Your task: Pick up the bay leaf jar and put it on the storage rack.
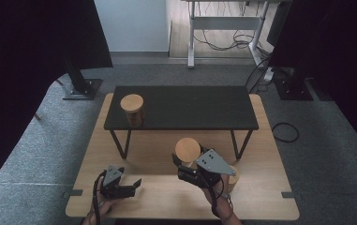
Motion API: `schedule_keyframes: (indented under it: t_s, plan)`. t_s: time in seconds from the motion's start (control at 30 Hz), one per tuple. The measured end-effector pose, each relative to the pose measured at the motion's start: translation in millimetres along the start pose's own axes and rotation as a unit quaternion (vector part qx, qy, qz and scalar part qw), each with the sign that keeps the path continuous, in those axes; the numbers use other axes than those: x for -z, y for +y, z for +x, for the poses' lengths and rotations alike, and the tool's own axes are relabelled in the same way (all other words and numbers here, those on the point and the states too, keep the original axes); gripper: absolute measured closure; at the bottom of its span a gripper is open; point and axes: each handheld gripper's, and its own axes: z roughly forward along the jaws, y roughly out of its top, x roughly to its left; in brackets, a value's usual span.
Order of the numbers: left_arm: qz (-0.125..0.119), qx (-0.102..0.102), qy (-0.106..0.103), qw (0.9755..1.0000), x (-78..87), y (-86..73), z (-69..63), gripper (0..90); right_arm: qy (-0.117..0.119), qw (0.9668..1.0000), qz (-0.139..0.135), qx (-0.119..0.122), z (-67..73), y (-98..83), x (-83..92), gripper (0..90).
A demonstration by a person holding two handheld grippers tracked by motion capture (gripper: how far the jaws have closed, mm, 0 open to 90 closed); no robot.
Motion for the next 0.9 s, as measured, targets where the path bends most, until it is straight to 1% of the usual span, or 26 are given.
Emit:
schedule_keyframes:
  t_s: [0.23,0.57,0.9]
  plan:
    - [0.001,-0.002,0.000,1.0000,-0.1,0.1,-0.2,9.2,0.001,1.0000,-0.001,0.003,-1.7,3.6,-0.5,24.4]
    - [0.001,-0.001,-0.001,1.0000,-0.3,0.1,-0.1,9.2,0.001,1.0000,-0.007,-0.006,-7.4,10.6,-1.4,24.4]
    - [0.003,-0.004,-0.001,1.0000,-0.4,0.2,-0.2,9.2,0.000,0.9999,-0.012,-0.006,-10.0,17.6,-3.8,24.4]
